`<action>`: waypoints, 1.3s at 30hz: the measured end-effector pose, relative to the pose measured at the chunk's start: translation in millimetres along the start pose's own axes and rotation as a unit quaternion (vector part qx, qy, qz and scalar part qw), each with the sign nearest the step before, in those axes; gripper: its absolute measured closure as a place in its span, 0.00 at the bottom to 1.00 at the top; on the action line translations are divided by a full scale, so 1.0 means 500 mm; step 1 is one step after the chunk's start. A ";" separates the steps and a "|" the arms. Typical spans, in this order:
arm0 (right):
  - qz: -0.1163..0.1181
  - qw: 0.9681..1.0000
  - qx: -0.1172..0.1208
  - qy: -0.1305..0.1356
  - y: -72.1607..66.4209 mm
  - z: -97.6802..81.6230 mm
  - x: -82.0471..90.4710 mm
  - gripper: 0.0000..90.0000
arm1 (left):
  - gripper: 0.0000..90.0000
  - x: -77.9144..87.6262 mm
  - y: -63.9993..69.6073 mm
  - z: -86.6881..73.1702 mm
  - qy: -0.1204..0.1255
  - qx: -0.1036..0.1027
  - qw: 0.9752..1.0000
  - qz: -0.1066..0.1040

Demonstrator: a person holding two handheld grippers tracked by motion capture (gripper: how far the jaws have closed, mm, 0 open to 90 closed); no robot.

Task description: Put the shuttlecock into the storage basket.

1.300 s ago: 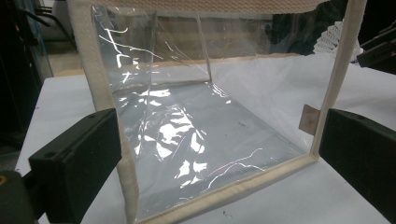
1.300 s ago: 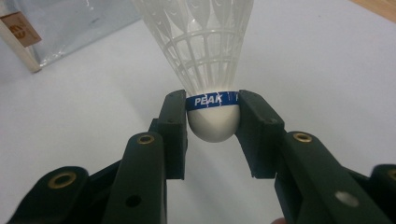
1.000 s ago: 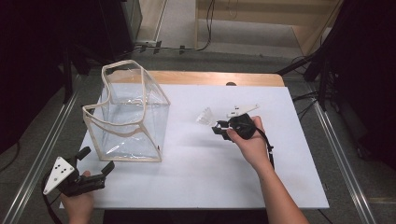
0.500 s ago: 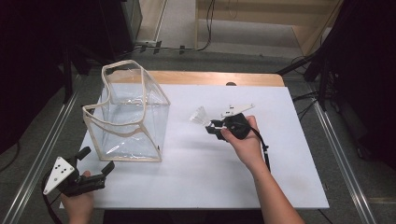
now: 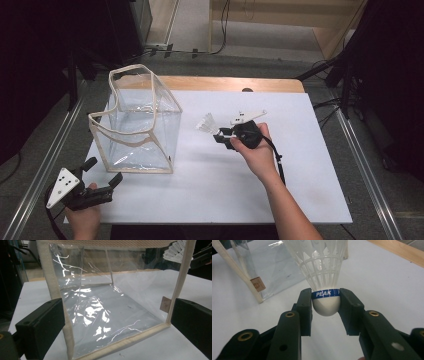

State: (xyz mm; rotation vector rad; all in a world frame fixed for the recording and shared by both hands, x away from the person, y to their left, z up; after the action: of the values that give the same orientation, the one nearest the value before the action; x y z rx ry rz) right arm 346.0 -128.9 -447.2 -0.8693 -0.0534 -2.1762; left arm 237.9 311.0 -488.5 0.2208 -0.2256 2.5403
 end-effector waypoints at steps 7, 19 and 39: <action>0.007 1.000 0.002 0.004 -0.012 0.009 -0.006 0.69 | 0.00 0.000 0.000 0.000 0.001 0.001 1.000 0.000; 0.016 1.000 0.003 0.016 -0.031 0.030 -0.003 0.69 | 0.00 0.001 -0.001 0.000 0.003 0.004 1.000 -0.002; 0.032 0.999 0.010 0.029 -0.063 0.048 -0.011 0.69 | 0.00 0.001 -0.001 0.000 0.003 0.004 1.000 -0.001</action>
State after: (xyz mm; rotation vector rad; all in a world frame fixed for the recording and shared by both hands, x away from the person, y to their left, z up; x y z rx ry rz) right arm 341.0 -96.1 -425.0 -0.7864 -0.0178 -2.1357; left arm 237.7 311.7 -488.3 0.2174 -0.2142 2.5390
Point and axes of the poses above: each handheld gripper's, and its own axes: x roughly backward along the jaws, z roughly out of its top, y roughly to its right, the point moved 2 cm from there along -x, roughly forward along the jaws, and after that the axes turned 9 degrees about -x, right-handed, at the moved point
